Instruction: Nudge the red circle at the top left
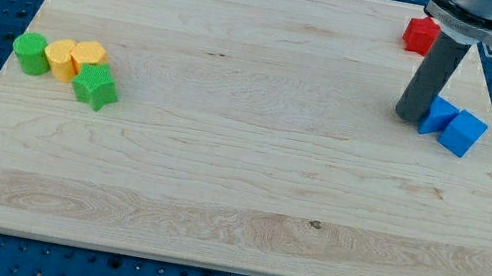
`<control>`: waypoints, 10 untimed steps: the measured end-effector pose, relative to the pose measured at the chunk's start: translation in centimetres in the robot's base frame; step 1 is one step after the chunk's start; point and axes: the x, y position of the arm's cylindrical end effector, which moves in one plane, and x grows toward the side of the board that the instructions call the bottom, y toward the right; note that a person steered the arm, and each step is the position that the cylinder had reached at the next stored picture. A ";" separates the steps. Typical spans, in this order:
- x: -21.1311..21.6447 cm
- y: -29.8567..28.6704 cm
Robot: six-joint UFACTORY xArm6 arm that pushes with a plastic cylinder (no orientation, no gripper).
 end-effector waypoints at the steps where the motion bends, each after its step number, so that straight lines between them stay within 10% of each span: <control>1: -0.2 -2.0; 10: -8.5 -36.5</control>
